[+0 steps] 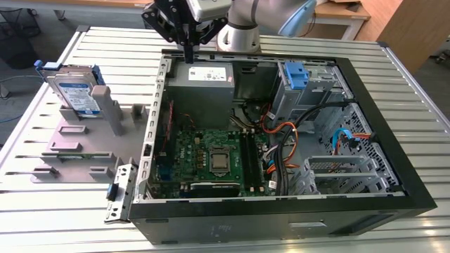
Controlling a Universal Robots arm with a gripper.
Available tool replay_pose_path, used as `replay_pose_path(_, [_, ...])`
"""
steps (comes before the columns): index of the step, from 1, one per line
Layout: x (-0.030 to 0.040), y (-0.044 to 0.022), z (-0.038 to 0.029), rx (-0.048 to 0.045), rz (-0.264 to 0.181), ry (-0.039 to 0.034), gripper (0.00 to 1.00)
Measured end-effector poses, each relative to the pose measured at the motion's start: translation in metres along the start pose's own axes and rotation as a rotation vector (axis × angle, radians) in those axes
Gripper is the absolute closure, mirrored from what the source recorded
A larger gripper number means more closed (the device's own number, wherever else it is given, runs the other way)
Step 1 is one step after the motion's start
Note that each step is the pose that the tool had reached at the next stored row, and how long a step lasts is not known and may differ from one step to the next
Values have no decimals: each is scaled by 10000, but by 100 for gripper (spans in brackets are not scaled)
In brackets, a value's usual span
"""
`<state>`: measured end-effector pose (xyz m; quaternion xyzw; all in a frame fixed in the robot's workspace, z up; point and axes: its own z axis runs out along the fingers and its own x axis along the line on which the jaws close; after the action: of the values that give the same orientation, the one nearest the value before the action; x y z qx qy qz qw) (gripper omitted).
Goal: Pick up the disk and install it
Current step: 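Reach for the disk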
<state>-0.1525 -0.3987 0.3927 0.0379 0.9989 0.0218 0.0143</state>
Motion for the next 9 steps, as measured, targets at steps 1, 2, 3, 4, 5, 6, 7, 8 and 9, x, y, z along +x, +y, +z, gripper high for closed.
replay_pose_path(1, [4,0,0,-1,1,0,89])
replay_pose_path(2, [7,0,0,-1,0,-1,89])
replay_pose_path(3, [11,-1,0,-1,0,0,89])
replay_pose_path(4, [15,-1,0,0,0,0,89])
replay_pose_path(5, [18,-1,0,0,0,0,89])
replay_pose_path(6, [23,-2,0,0,0,0,89])
replay_pose_path(7, [27,-2,0,0,0,0,89])
replay_pose_path(8, [31,-2,0,-1,0,-1,89])
replay_pose_path(9, [37,-3,0,0,-1,0,89])
